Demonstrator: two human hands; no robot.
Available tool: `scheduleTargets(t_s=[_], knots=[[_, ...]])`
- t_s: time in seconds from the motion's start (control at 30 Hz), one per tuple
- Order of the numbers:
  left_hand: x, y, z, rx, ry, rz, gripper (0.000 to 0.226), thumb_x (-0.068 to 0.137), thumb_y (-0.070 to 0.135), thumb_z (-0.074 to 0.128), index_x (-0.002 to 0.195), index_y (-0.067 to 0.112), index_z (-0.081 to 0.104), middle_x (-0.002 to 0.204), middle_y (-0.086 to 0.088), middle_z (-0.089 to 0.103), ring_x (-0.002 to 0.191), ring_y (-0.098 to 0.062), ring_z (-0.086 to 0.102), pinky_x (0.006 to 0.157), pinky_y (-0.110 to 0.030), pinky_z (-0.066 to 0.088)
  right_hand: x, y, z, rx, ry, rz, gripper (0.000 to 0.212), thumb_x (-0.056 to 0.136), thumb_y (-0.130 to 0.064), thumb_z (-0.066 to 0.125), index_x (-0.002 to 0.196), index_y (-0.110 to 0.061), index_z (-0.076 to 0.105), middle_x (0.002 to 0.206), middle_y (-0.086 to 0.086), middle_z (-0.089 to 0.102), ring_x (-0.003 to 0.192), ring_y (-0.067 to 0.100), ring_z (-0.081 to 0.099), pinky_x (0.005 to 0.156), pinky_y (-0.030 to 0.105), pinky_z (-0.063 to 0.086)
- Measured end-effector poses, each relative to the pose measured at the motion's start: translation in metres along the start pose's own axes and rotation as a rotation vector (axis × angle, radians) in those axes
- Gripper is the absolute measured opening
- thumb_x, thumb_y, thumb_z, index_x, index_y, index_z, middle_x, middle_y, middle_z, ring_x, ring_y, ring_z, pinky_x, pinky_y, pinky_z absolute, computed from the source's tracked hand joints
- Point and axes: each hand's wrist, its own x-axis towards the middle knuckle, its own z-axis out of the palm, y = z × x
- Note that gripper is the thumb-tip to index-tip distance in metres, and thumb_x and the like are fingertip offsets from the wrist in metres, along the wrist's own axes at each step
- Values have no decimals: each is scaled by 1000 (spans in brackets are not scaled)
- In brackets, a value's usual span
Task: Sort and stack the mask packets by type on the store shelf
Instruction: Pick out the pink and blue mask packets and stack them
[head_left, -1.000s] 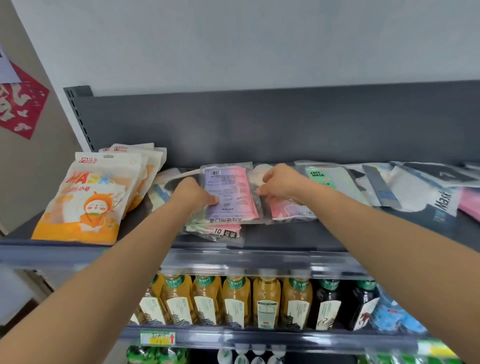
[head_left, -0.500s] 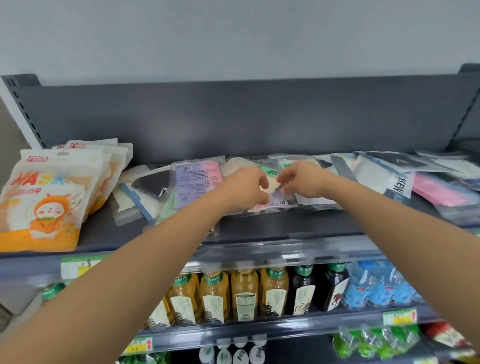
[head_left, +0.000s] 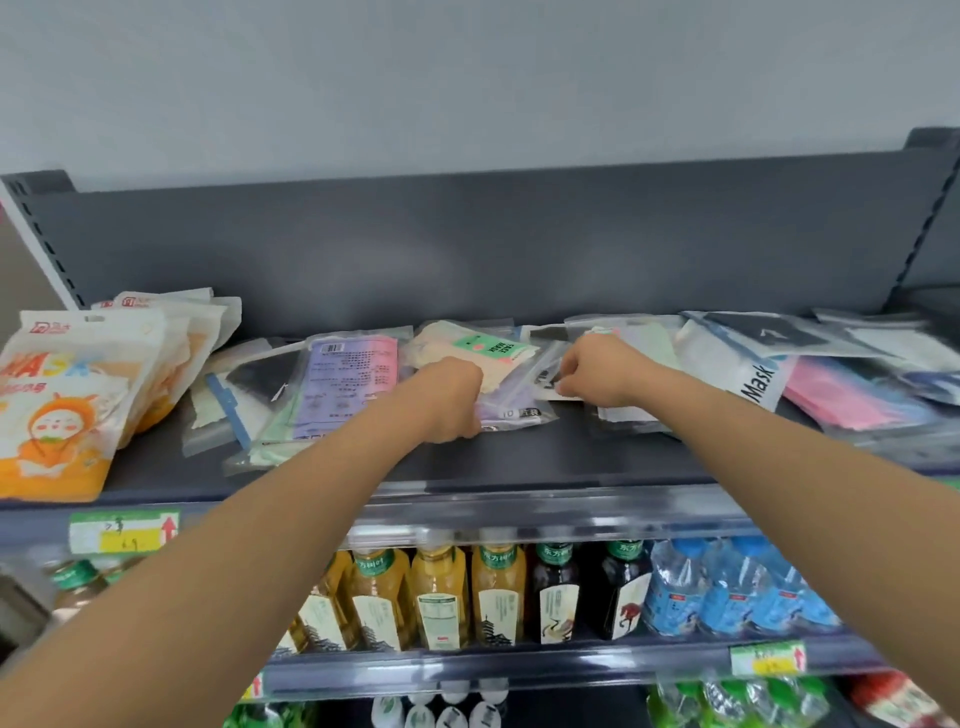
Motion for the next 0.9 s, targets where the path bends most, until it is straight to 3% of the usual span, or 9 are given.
scheduleTargets(t_s=[0.13,0.2,0.33,0.43,0.53,0.6,0.67,0.8,0.9], knots=[[-1,4,6,-9,57,-33,26,87,14,54,109,2,61,95,-12,55,98,-36,61,72,-30,41,7,-5,-2,163,-8,58,28,86,-11,56,60,-6,49,61,9,44,62,22,40,59,27,31],[-1,3,7,-75,98,-59,23,87,11,52,105,2,64,98,-14,62,97,-36,62,76,-30,43,12,-4,-3,279,-16,101,30,87,-9,52,59,-11,41,65,10,46,67,23,44,59,28,33],[-1,3,4,-262,184,-59,17,87,9,52,94,0,66,99,-19,67,90,-35,63,75,-34,49,14,-1,-5,679,-80,174,9,94,-11,51,87,-6,54,86,12,54,73,24,58,69,31,54],[-3,6,0,-415,281,-32,12,87,4,53,87,5,65,93,-15,68,80,-28,61,69,-32,49,11,-3,-7,867,-178,213,18,97,-18,49,103,-2,54,99,19,57,85,28,61,78,33,53],[-4,15,-4,-507,344,15,14,88,3,54,92,2,67,86,-4,62,70,-16,51,56,-19,39,8,-3,-15,1084,-197,219,15,97,-8,49,84,-2,55,90,20,62,76,27,63,66,32,59],[-2,21,-4,-607,347,30,11,88,4,58,91,2,68,80,0,61,58,-6,49,48,-7,34,7,2,-23,1182,-150,237,15,95,-1,50,80,-2,52,79,15,61,67,23,62,51,27,59],[1,26,-3,-718,293,18,10,88,8,62,88,1,69,67,3,58,50,2,47,47,-5,33,6,11,-29,1169,-79,254,15,93,4,52,80,-3,50,76,12,58,65,19,59,50,29,55],[6,41,0,-798,213,9,21,91,19,62,91,1,72,80,-5,62,73,-13,52,71,-20,40,-1,31,-37,1053,30,293,10,91,7,52,98,0,52,81,12,55,61,17,55,44,26,50],[16,56,4,-808,216,-22,19,90,14,62,104,5,70,102,-9,68,88,-16,56,87,-29,47,-9,48,-44,1041,91,301,12,90,9,51,90,-3,53,74,10,51,58,16,52,36,21,48]])
